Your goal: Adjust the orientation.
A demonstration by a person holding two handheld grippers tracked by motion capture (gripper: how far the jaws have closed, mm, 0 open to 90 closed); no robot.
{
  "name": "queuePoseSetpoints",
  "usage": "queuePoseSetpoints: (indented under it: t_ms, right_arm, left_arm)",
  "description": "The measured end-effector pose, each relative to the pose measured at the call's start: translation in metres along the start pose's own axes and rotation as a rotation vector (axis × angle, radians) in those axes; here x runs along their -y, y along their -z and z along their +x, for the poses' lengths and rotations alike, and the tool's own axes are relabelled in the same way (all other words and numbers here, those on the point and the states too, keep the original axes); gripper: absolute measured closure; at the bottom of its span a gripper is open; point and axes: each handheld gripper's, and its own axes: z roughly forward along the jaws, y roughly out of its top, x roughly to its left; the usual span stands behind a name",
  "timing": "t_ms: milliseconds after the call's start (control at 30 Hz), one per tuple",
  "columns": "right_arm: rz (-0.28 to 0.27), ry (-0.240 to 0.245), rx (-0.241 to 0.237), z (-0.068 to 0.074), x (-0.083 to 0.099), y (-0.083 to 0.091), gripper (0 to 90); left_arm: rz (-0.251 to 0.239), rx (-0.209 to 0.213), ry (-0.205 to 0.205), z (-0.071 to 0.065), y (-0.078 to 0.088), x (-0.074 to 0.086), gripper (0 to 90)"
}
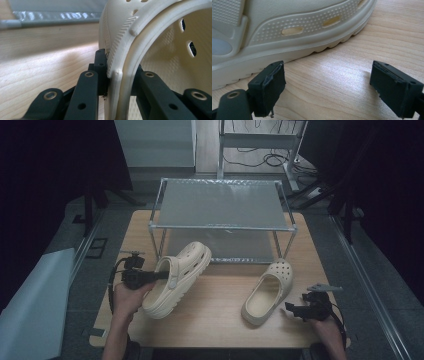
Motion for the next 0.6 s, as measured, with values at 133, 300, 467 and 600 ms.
queuePoseSetpoints:
  t_ms: [133,300,467,600]
  right_arm:
    - [0.002,0.000,0.000,0.000,0.000,0.000,12.6]
    - [0.005,0.001,0.000,-0.001,0.000,0.000,12.7]
    - [0.005,-0.003,0.000,-0.002,0.000,0.000,12.7]
    - [0.004,-0.004,0.002,-0.002,0.000,0.000,12.7]
  left_arm:
    - [0.006,0.008,-0.011,-0.010,0.001,-0.009,76.7]
    - [0.013,0.024,-0.019,-0.021,0.001,-0.022,76.7]
    - [0.013,0.048,-0.028,-0.030,0.001,-0.033,76.7]
    - [0.007,0.057,-0.027,-0.037,0.002,-0.041,76.7]
